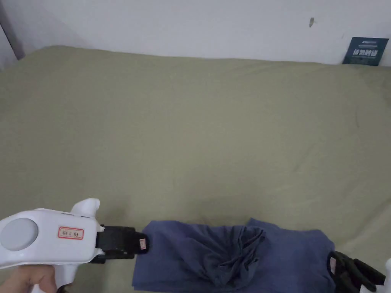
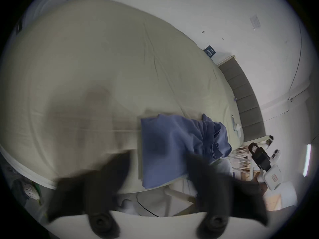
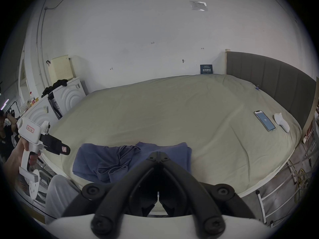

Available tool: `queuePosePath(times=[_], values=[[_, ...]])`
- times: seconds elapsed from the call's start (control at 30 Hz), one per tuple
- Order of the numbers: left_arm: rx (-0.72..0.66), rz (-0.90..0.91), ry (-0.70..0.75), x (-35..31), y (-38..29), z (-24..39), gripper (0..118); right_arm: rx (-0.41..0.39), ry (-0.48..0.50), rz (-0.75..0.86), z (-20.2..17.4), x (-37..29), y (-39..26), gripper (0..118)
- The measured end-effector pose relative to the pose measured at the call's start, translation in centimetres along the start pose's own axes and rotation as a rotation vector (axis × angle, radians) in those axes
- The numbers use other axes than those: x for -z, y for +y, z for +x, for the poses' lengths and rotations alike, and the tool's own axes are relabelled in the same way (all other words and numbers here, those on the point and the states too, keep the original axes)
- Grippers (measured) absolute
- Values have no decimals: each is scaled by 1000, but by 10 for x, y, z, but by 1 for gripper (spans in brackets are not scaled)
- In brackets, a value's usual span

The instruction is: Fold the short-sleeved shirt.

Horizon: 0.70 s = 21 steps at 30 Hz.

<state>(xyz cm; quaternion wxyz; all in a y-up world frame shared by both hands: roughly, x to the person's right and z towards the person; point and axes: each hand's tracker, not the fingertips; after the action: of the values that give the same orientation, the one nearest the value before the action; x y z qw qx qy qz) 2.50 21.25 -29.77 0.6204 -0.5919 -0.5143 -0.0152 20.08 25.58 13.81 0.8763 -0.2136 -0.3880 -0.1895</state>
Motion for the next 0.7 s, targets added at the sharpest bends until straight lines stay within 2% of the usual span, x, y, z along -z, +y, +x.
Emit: queuePosePath(times=[0.03, 0.23, 0.3, 0.33, 0.37, 0.4, 0.43, 0.5, 0.53, 0.57, 0.7], values=[[-25, -20, -23, 11, 0, -5, 118, 0, 9, -6, -2, 0, 0, 1], [-166, -58, -244, 53, 12, -25, 117, -28, 2, -32, -10, 1, -1, 1], [-200, -50, -375, 65, 14, -30, 117, -36, -6, -39, -11, 3, -1, 1], [-228, -53, -391, 69, 14, -29, 113, -38, -9, -41, -11, 3, -1, 1], [-251, -64, -434, 72, 16, -30, 99, -38, -12, -44, -11, 4, -1, 1], [-265, -94, -475, 75, 16, -29, 66, -37, -13, -44, -11, 4, -1, 1], [-263, -91, -450, 78, 16, -27, 50, -35, -15, -42, -11, 4, 0, 1], [-182, -112, -223, 91, 7, -18, 17, -34, -16, -41, -11, 4, 1, 1], [-183, -102, -234, 92, 6, -17, 14, -34, -16, -40, -11, 4, 1, 1], [-221, -95, -334, 85, 8, -21, 14, -37, -18, -39, -11, 3, 2, 1], [-172, -33, -255, 53, 17, -37, 13, -34, -4, -25, -9, 0, 6, 1]])
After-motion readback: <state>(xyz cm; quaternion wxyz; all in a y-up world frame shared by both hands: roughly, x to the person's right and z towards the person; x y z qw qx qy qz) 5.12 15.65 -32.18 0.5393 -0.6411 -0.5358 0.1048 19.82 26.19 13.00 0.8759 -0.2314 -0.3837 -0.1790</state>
